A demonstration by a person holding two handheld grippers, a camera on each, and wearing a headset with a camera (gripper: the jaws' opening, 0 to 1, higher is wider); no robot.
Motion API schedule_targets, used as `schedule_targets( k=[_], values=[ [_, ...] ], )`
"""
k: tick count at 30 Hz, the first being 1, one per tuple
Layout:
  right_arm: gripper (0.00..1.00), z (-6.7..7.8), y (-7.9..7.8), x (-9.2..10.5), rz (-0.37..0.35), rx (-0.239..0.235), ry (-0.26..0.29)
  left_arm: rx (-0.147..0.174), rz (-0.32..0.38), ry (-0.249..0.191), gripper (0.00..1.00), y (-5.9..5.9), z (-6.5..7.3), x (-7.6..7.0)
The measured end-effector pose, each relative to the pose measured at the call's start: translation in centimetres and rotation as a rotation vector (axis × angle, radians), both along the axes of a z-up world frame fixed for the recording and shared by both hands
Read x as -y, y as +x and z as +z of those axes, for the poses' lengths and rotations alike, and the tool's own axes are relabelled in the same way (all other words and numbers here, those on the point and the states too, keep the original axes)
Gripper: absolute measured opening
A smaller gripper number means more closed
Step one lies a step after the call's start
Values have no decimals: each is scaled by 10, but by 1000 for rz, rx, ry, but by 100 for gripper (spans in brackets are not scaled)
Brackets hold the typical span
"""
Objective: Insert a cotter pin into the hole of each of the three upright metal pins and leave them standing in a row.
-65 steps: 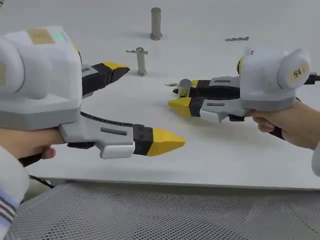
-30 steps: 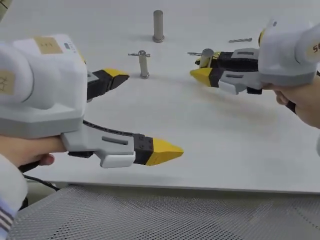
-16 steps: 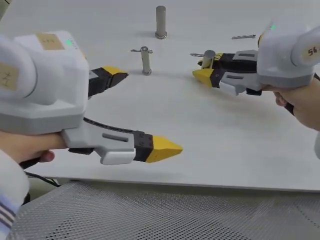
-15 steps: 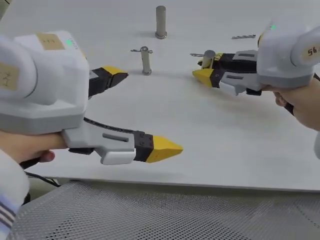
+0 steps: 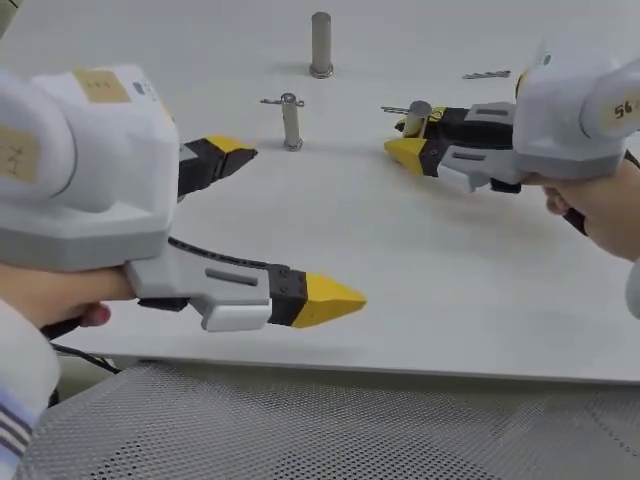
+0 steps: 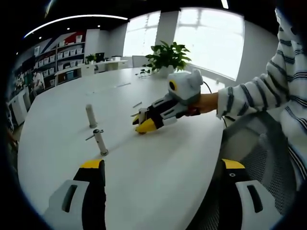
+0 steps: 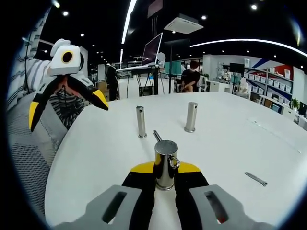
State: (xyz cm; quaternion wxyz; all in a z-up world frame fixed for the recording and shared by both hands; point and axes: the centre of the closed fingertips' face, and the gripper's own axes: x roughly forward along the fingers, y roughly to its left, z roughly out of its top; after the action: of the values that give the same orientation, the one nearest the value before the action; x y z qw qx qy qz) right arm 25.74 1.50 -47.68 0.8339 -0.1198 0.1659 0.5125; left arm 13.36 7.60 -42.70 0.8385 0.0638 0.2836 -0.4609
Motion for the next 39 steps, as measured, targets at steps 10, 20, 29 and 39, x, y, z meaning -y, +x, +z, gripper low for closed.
schedule_targets(
  k=[10,20,29,39],
  values=[
    [23,2,-5,0,-3,-6,-18,4,6,-6,98,1,2,0],
    [45,28,-4,6,-70,5,-14,17,16,-18,98,2,7,-1],
    [61,70,-29,14,-87,6,33,35,38,-27,97,6,11,-5],
    [78,86,-60,27,-115,-53,55,31,46,-35,96,7,12,-8]
  ],
)
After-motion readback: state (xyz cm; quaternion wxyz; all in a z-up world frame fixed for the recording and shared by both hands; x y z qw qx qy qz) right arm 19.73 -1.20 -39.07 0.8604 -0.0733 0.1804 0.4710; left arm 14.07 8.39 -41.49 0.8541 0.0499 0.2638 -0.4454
